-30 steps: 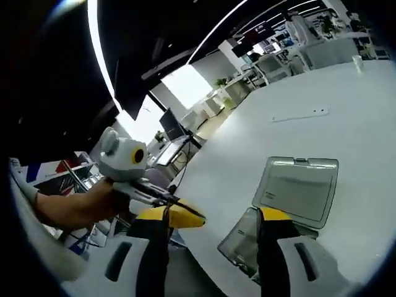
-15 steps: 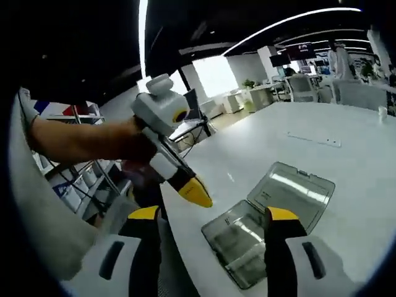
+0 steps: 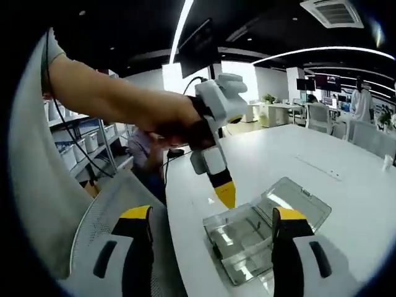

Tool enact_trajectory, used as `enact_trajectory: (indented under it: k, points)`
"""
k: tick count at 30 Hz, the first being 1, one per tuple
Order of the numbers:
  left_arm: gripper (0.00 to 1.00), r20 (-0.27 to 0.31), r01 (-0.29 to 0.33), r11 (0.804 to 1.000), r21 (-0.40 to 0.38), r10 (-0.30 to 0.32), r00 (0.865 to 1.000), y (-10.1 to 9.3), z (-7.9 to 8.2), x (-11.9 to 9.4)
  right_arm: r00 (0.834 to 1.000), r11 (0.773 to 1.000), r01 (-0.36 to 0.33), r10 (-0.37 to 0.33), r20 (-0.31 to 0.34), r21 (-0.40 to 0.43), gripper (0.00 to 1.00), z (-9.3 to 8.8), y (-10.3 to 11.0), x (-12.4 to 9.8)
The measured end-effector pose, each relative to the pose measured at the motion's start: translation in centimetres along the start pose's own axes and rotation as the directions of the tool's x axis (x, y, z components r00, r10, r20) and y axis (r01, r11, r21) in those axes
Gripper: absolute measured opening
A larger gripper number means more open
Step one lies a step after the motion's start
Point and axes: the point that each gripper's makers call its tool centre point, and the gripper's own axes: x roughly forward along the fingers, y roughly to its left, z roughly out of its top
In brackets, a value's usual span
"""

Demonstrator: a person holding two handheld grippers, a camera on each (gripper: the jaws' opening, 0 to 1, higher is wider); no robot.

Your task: Insert the divider into the dual guide fixture by aligning both edges with the guide slots and pushing it downward to the bottom, including one-sided entry, uneven engagement, binding, and posture correction.

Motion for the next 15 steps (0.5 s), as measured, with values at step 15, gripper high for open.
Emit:
enact_trajectory:
  k: [15]
  points:
    - [0.02, -0.048, -0.051, 0.997, -0.055, 0.049, 0.998, 1.1, -0.6, 1.6, 1.0, 0.997, 0.002, -0.003, -0.007, -0.078, 0.82, -0.9, 1.8, -1.5]
